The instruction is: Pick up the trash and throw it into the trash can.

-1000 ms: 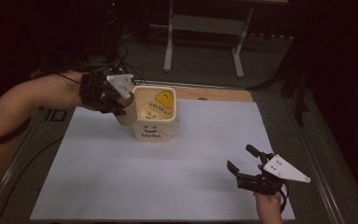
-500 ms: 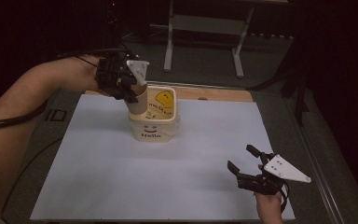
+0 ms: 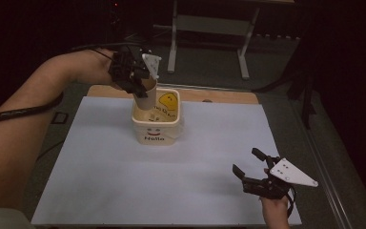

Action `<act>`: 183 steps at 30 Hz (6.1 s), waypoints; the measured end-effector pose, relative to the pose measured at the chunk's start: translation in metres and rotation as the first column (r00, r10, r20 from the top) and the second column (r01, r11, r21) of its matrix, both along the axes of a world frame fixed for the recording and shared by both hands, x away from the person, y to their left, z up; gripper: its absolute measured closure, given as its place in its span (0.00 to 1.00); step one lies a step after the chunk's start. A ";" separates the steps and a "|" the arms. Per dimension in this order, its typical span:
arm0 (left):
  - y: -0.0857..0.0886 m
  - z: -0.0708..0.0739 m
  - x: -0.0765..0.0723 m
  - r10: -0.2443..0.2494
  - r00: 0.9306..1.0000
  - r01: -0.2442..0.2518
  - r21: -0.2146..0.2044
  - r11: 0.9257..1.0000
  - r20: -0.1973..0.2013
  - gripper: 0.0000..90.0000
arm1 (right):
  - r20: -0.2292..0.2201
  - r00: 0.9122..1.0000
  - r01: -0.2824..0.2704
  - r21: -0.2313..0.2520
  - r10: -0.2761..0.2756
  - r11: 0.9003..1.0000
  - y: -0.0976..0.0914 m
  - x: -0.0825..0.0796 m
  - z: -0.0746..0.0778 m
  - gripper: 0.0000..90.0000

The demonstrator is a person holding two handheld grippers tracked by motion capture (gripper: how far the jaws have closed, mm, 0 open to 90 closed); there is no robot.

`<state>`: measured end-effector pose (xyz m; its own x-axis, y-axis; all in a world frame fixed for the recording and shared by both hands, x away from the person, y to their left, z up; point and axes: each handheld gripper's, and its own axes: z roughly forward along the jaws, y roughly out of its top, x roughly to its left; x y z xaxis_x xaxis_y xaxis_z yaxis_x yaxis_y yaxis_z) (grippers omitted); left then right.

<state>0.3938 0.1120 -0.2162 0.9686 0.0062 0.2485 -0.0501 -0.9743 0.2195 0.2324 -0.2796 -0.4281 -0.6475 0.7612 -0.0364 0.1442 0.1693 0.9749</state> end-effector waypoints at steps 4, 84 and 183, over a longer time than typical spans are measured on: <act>-0.003 -0.003 0.004 -0.003 1.000 0.003 0.002 1.000 0.001 0.99 | 0.000 1.000 0.000 0.003 0.000 1.000 0.000 0.000 0.000 0.15; 0.021 -0.029 0.017 0.263 0.959 -0.279 -0.179 0.944 -0.106 0.35 | 0.001 1.000 -0.016 -0.012 0.016 1.000 0.006 0.000 0.000 0.15; 0.121 -0.245 -0.134 0.401 0.849 -0.529 -0.519 0.672 -0.346 0.03 | -0.018 1.000 -0.016 -0.029 0.015 0.999 0.011 0.003 -0.005 0.15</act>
